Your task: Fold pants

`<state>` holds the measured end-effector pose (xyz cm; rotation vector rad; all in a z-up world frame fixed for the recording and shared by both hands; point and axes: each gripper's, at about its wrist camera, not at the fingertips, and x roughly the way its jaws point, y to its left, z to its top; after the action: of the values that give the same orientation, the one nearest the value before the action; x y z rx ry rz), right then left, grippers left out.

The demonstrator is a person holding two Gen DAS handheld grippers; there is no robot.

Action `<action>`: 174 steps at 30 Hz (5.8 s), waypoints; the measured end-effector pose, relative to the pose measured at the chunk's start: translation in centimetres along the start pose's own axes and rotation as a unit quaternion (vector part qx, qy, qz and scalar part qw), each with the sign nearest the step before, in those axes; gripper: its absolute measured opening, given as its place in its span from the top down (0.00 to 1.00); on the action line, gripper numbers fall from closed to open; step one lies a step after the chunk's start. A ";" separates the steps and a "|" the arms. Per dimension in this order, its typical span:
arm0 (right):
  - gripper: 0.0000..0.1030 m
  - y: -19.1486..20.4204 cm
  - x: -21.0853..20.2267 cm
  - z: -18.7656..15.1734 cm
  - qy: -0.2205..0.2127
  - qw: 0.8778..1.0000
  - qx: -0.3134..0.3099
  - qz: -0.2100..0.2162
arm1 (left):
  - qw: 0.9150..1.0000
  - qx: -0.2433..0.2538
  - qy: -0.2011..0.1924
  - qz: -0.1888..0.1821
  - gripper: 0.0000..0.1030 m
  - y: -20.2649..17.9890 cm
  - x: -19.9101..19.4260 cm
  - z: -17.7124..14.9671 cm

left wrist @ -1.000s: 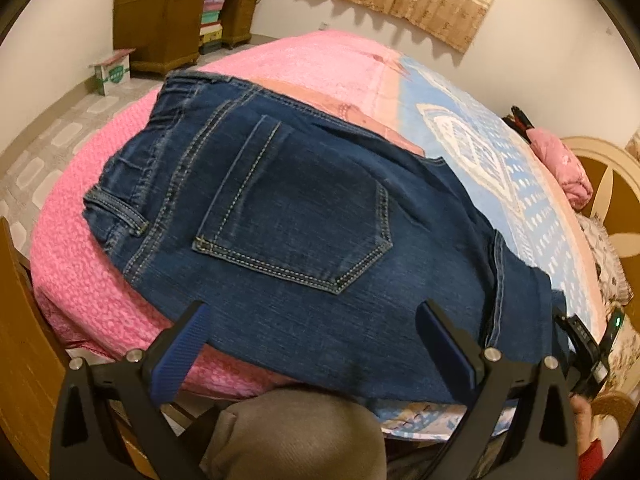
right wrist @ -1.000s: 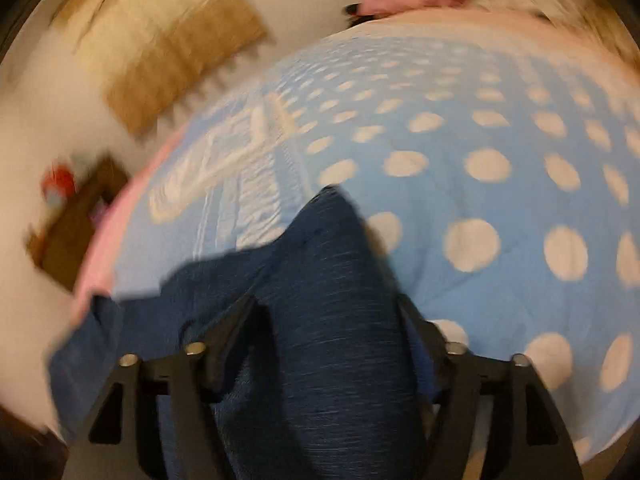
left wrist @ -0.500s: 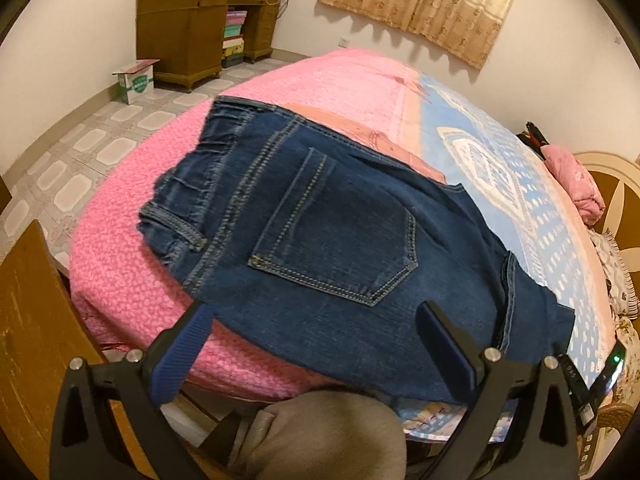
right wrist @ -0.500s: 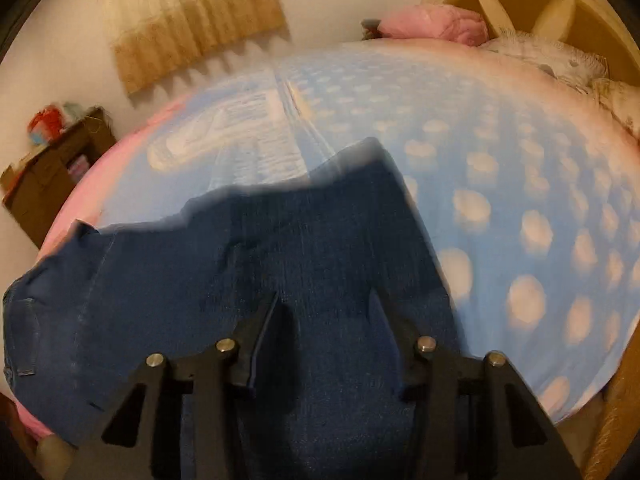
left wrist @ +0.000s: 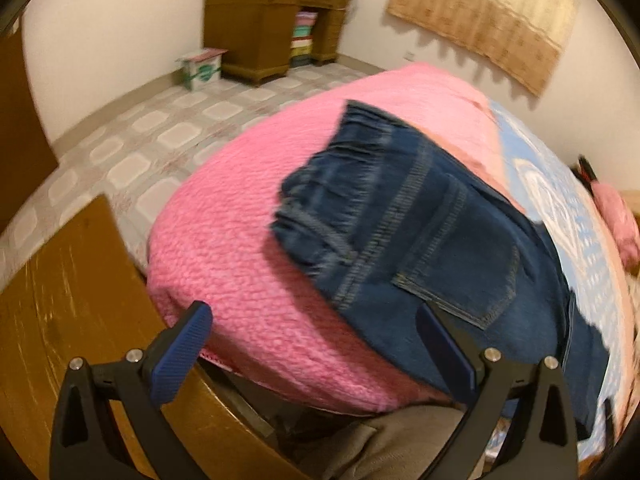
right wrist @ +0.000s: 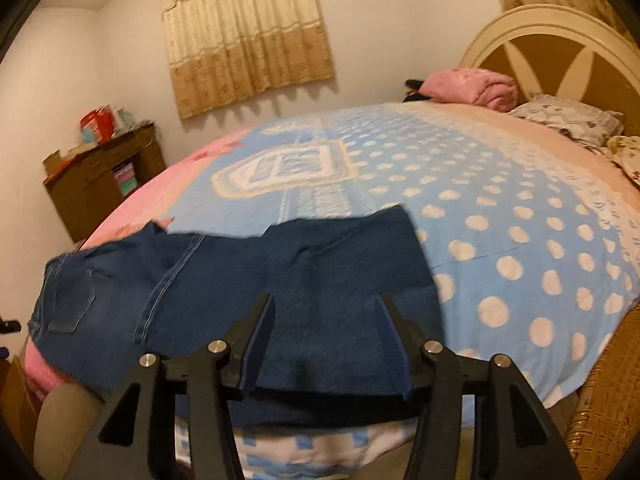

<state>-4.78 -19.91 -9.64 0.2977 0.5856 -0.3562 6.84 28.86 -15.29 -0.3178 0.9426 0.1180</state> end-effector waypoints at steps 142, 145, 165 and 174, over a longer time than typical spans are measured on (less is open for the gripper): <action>0.45 21.5 10.2 1.4 0.183 0.952 -0.055 0.240 | 0.970 -0.091 -0.079 -0.210 0.69 -1.9 8.1 7.5; 0.45 16.0 8.1 0.9 0.168 0.965 -0.013 0.199 | 0.966 -0.071 -0.097 -0.229 0.69 -3.0 5.8 7.8; 0.45 1.2 6.0 0.8 0.131 0.970 0.146 0.145 | 0.889 0.232 -0.109 -0.379 0.69 -27.0 -7.4 0.1; 0.45 -11.1 1.4 0.5 0.082 0.959 0.261 0.074 | 0.818 0.431 -0.007 -0.380 0.69 -39.3 -4.5 -14.1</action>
<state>-7.95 -30.38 -11.92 0.8822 0.6215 -0.3397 2.57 -12.69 -10.86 0.1761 0.7063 -1.0287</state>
